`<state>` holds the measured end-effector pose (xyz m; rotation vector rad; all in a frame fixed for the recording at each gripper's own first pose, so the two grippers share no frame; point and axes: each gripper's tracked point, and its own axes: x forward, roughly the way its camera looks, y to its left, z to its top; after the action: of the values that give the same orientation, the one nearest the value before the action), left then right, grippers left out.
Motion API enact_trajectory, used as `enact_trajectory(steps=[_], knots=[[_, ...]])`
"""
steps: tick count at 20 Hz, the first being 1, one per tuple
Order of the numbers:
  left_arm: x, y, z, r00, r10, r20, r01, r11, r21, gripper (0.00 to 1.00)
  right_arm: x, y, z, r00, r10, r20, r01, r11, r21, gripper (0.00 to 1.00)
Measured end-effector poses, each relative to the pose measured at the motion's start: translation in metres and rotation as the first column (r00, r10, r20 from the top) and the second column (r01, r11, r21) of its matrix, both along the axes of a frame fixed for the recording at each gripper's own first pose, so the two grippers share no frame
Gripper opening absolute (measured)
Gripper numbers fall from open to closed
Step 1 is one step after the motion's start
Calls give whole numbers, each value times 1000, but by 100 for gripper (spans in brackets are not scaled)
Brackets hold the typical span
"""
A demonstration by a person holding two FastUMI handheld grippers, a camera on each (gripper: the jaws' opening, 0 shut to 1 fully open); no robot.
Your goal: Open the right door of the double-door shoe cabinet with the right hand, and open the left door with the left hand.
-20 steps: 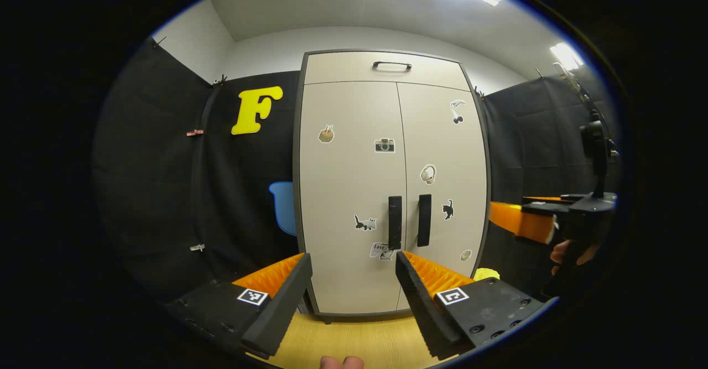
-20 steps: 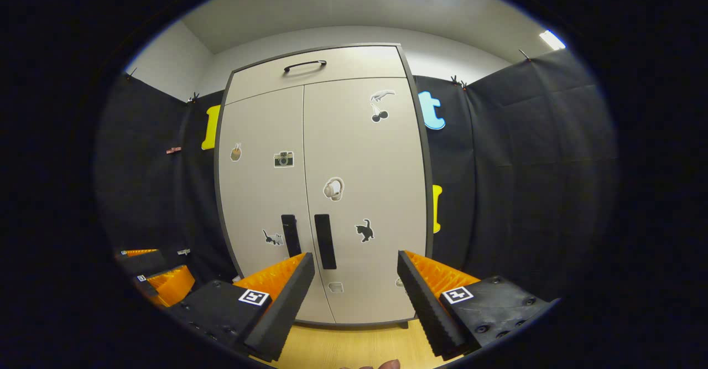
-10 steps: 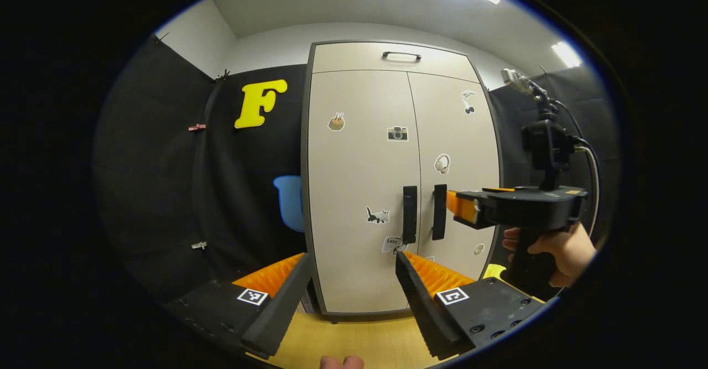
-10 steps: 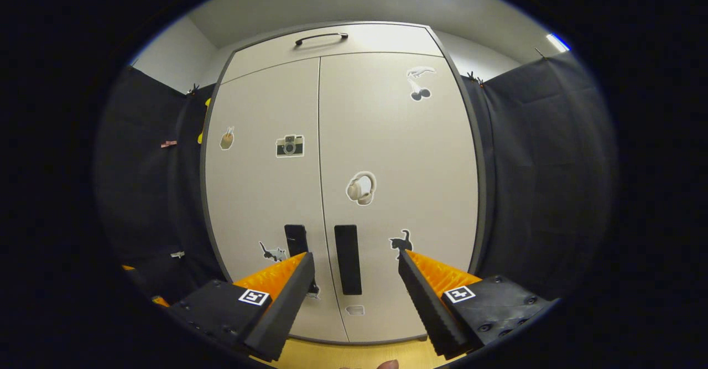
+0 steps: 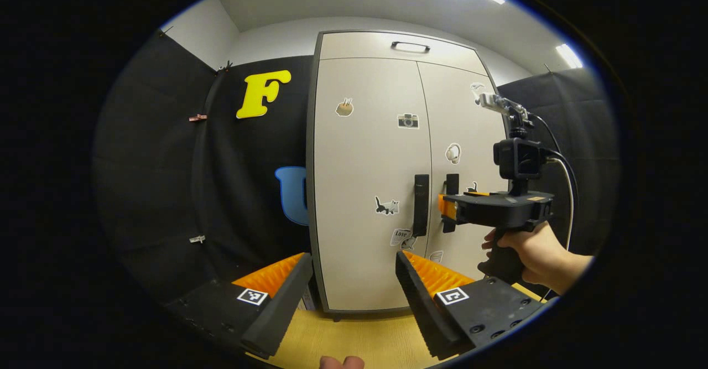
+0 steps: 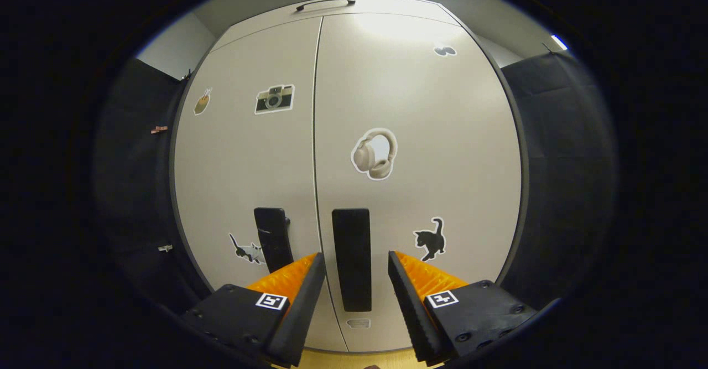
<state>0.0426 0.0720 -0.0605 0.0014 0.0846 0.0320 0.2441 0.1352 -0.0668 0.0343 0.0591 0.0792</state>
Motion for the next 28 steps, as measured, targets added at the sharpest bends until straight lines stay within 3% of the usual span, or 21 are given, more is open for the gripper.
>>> enact_trajectory(steps=[3,12,13,17,28], knots=[[1,5,-5,1000,3,-6,-3,1000,-1,95,11,2,-7,1000,-15,-6,16,1000,13,47],[-4,13,-13,999,31,-21,-31,999,-9,95,15,3,-11,998,-60,-1,60,994,-91,49],[-5,12,-13,999,32,-22,-32,999,-10,95,14,2,-12,999,-54,2,54,996,-77,46],[-14,6,-9,999,33,-19,-33,999,-14,95,12,2,-11,999,-41,-24,39,997,-62,21],[-47,-1,3,997,74,-6,-74,997,-1,95,-29,-14,-4,993,112,-32,-111,993,29,11]])
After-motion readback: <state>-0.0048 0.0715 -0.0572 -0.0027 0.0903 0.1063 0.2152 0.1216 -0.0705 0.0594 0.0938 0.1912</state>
